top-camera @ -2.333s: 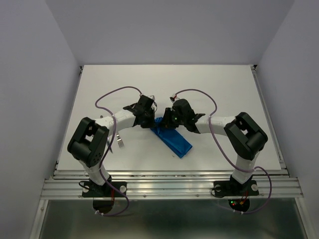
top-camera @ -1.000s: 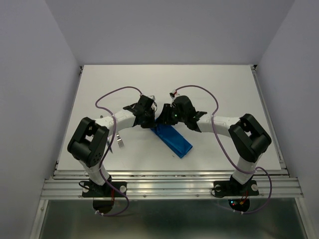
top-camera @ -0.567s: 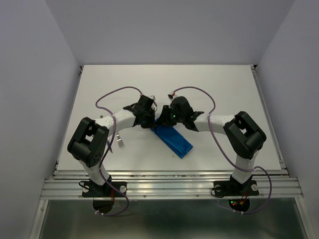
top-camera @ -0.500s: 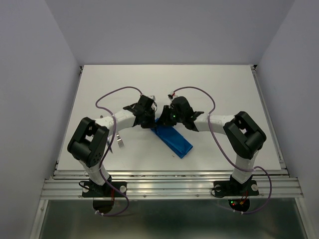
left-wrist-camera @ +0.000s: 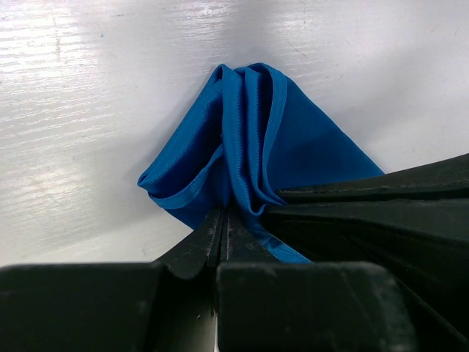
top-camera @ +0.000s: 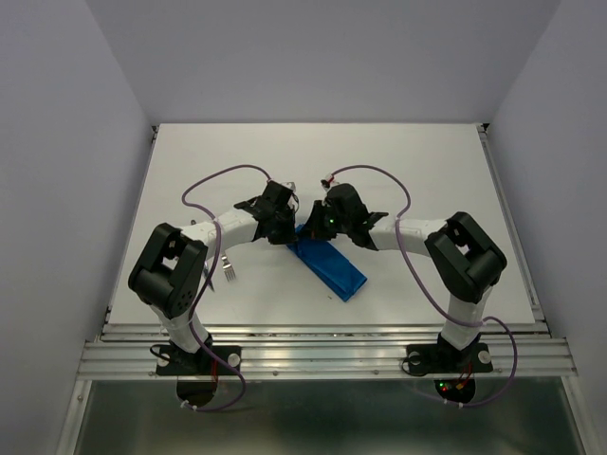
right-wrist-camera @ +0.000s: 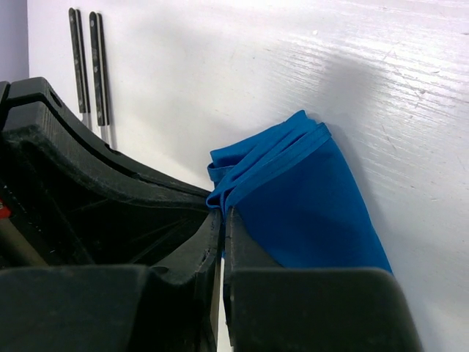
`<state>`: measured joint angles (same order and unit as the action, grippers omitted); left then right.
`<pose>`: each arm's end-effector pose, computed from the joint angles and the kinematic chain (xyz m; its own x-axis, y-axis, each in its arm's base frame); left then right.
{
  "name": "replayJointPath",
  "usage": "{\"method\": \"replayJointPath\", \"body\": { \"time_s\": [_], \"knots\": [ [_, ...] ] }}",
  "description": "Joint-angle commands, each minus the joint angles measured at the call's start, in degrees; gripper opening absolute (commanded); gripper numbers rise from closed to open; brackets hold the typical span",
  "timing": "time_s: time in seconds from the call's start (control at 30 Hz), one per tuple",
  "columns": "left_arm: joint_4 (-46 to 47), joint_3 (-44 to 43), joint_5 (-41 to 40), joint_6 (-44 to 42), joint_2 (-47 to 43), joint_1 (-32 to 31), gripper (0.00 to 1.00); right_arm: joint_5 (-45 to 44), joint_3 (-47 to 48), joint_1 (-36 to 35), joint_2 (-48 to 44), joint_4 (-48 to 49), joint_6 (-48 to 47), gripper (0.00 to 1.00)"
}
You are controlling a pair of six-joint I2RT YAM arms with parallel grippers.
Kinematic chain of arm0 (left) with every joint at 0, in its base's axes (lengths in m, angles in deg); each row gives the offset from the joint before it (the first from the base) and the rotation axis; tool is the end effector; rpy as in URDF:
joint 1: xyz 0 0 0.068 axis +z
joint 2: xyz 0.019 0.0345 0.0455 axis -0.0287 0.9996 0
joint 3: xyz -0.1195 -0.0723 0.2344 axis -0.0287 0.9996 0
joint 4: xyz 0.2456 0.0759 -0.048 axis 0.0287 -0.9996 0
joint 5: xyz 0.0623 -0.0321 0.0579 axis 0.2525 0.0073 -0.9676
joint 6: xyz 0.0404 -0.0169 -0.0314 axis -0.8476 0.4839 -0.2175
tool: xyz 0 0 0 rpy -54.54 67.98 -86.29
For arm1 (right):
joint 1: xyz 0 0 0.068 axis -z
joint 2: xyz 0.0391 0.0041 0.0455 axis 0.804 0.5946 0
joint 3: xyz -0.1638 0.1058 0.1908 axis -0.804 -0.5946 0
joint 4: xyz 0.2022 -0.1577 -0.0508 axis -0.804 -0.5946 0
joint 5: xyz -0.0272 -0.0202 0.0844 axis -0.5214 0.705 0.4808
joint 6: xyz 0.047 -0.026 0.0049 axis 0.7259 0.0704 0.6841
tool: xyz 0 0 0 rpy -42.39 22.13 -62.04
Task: Fold the napkin into a case and place the utensils inside
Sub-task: Grasp the top corner of the smaller rectangle folded napkin from the folded napkin.
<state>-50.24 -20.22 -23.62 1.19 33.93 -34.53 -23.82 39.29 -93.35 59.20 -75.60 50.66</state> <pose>0.2921 -0.1939 0.1876 -0.8420 0.0081 -0.5395 0.2502 0.8917 -0.3771 0.2975 0.2601 0.1750 -0.8368 0.1197 -0.5343 -0.3139 0.6948 0.6471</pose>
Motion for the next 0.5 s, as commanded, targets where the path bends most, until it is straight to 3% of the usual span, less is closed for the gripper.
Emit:
{"method": "replayJointPath", "body": {
  "time_s": [0.0, 0.47],
  "knots": [
    [0.59, -0.36, 0.9, -0.62, -2.14, 0.36, 0.0, -3.03, 1.25, -0.42, 0.44, -1.72, -0.61, 0.01],
    [0.5, -1.06, 2.13, -0.44, -2.4, 0.28, 0.0, -2.59, 5.82, -0.42, 7.11, -7.36, -2.37, 0.01]
  ]
}}
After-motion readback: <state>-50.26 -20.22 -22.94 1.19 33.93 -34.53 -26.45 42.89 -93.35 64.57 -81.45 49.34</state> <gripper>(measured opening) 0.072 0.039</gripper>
